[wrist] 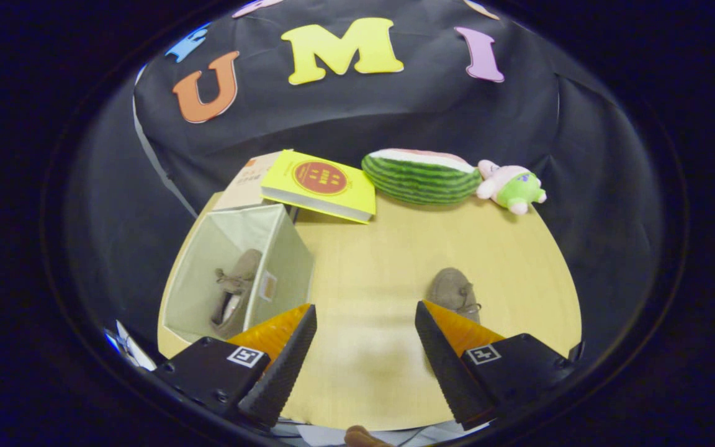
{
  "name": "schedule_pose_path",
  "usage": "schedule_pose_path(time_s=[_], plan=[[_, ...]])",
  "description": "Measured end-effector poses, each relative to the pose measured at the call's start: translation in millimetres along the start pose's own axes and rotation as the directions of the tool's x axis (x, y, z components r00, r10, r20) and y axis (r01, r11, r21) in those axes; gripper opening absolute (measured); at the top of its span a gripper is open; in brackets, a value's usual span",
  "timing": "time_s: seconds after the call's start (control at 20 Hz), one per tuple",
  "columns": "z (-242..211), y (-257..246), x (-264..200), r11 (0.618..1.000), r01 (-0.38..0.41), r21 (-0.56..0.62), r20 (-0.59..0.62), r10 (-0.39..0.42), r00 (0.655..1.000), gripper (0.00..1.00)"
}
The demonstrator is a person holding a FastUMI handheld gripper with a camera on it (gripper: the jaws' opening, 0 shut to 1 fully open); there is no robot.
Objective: Open the storage box then place both shoes into the box .Put the left shoe in first, then the right shoe, with the right side of both shoes facing outward in a uniform manner.
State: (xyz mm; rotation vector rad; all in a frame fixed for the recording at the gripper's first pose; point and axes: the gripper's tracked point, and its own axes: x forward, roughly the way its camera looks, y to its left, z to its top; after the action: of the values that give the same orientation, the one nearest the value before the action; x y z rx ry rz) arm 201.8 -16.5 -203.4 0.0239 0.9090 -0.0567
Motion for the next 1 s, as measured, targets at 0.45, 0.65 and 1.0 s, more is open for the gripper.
schedule_pose_path(time_s=[0.45,0.65,1.0], plan=[[-57,-101,44,0.994,0.109,0.020,-0.214,-0.102,0.972,1.00],[-73,-134,60,0.993,0.113,0.015,-0.259,-0.105,0.960,1.00],[-94,-153,103,0.997,0.074,0.005,-0.340,-0.068,0.938,0.54]])
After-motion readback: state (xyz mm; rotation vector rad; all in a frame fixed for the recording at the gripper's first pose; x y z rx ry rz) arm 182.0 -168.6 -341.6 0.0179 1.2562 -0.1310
